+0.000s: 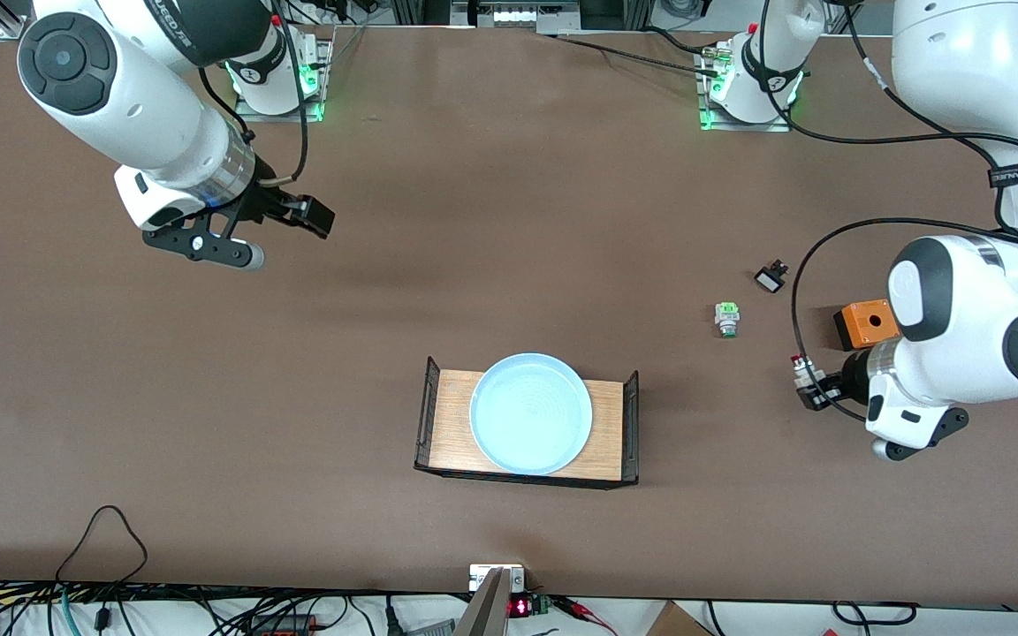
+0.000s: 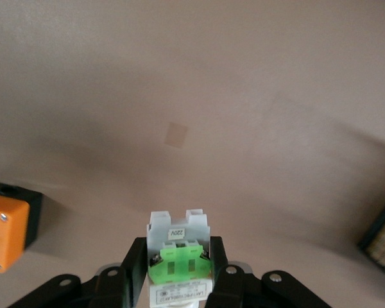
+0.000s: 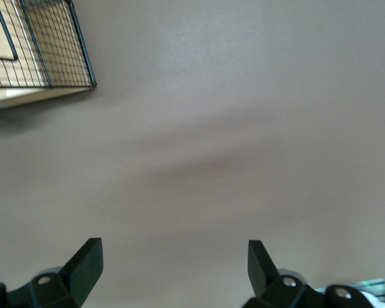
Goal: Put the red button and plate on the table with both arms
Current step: 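Carry the button toward the orange box while the right gripper reaches out, then lower the button onto the table while the right gripper nears the plate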
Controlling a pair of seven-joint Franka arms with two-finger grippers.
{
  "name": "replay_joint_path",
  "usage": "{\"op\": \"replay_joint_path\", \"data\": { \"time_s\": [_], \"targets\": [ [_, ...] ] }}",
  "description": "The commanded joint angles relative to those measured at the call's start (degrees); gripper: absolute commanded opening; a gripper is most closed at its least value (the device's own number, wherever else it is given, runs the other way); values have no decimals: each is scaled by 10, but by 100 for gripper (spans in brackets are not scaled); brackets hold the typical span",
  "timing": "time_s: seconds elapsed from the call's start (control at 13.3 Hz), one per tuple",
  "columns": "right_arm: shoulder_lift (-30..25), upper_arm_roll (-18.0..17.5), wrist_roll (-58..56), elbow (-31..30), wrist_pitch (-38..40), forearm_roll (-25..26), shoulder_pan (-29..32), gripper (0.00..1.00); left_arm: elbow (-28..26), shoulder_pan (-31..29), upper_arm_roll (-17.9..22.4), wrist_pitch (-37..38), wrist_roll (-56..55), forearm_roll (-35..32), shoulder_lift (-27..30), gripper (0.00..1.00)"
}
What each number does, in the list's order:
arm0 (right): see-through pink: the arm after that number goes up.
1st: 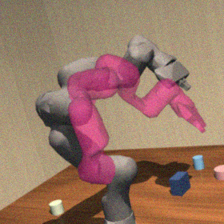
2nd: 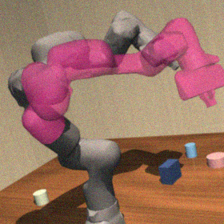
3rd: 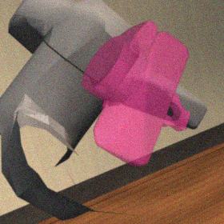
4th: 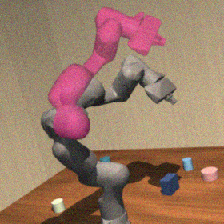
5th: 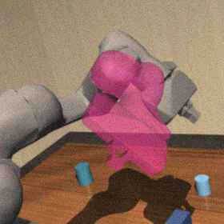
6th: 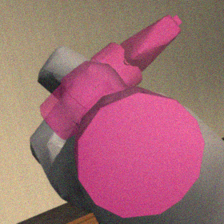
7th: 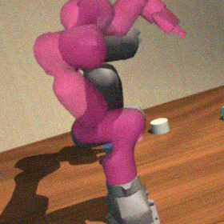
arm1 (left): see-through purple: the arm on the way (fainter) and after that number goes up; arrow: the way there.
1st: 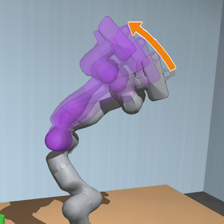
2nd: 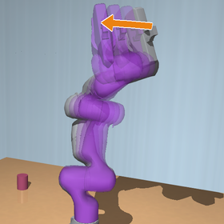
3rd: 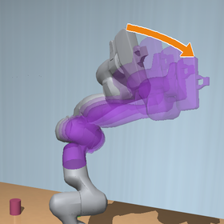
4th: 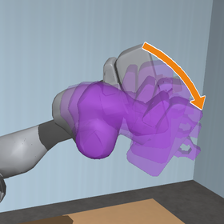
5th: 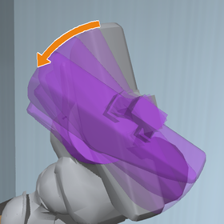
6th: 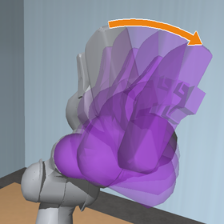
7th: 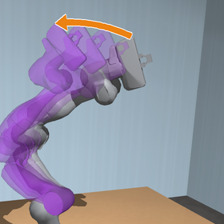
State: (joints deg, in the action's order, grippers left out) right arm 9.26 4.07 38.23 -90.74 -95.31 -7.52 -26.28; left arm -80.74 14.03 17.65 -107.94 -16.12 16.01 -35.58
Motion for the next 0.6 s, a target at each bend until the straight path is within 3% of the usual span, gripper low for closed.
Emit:
{"op": "replay_joint_path", "data": {
  "time_s": [0.0,0.53],
  "targets": [
    [27,7,82,21,-30,-9,-33,100,-48,-19,-7,-40,98,13,3,0],
    [132,7,311,97,-142,-9,-114,100,-64,-40,-8,-117,212,45,-63,3]
  ]
}}
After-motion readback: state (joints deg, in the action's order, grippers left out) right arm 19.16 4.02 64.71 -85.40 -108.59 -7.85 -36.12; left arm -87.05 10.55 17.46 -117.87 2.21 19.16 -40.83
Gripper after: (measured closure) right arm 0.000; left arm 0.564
